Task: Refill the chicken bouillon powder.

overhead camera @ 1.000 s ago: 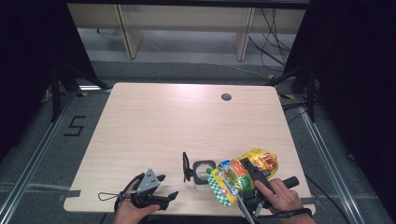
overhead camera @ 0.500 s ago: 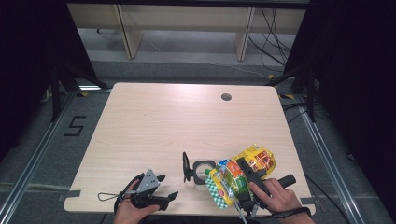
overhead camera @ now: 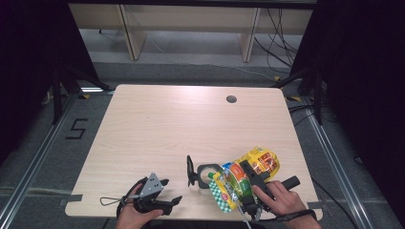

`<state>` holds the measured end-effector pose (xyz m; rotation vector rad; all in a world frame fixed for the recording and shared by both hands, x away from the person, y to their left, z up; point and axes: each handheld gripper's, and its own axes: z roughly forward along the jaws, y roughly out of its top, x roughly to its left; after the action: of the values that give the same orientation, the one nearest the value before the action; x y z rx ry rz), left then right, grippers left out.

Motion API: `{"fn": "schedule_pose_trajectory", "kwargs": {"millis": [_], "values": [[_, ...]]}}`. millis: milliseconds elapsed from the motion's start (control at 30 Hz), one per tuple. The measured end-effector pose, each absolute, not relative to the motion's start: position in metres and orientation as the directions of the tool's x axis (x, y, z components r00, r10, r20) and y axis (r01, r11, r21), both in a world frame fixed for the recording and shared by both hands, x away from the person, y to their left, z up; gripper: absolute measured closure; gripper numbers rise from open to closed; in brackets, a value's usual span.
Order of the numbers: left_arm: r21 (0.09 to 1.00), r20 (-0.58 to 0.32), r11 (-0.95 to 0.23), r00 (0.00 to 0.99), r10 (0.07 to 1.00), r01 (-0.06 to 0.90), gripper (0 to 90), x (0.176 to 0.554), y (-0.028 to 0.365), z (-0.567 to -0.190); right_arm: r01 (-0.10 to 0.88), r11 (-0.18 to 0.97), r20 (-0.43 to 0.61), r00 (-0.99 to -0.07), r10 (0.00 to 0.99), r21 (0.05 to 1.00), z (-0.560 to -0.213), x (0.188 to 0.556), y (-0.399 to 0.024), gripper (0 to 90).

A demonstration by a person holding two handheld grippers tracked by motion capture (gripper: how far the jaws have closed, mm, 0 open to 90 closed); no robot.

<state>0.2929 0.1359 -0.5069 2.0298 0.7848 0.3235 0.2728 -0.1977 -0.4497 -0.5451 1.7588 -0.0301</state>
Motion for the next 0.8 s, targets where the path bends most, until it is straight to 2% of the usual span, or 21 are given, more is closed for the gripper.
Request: {"fn": "schedule_pose_trajectory", "kwargs": {"millis": [133,433,467,667,700,800], "values": [[0.828,-0.075,-0.387,0.764,0.641,0.405,24.4,0.2929,0.1361,-0.5074,-0.343,0.878,-0.907,-0.135,-0.398,-0.334,-0.4510,0.2733,-0.1967,47.3],[0.825,-0.069,-0.393,0.762,0.644,0.407,24.4,0.2932,0.1367,-0.5067,-0.347,0.887,-0.915,-0.150,-0.373,-0.305,-0.4534,0.2744,-0.1952,47.3],[0.818,-0.058,-0.410,0.766,0.641,0.404,24.4,0.2933,0.1379,-0.5063,-0.345,0.875,-0.904,-0.138,-0.405,-0.339,-0.4512,0.2755,-0.1941,47.3],[0.828,-0.074,-0.388,0.764,0.641,0.406,24.4,0.2930,0.1362,-0.5072,-0.342,0.885,-0.911,-0.152,-0.384,-0.316,-0.4543,0.2781,-0.1933,47.4],[0.829,-0.077,-0.384,0.763,0.641,0.406,24.4,0.2931,0.1360,-0.5072,-0.336,0.876,-0.899,-0.149,-0.411,-0.345,-0.4522,0.2780,-0.1931,47.3],[0.815,-0.057,-0.413,0.766,0.640,0.406,24.4,0.2937,0.1377,-0.5063,-0.345,0.879,-0.907,-0.142,-0.395,-0.329,-0.4535,0.2794,-0.1912,47.4]]}}
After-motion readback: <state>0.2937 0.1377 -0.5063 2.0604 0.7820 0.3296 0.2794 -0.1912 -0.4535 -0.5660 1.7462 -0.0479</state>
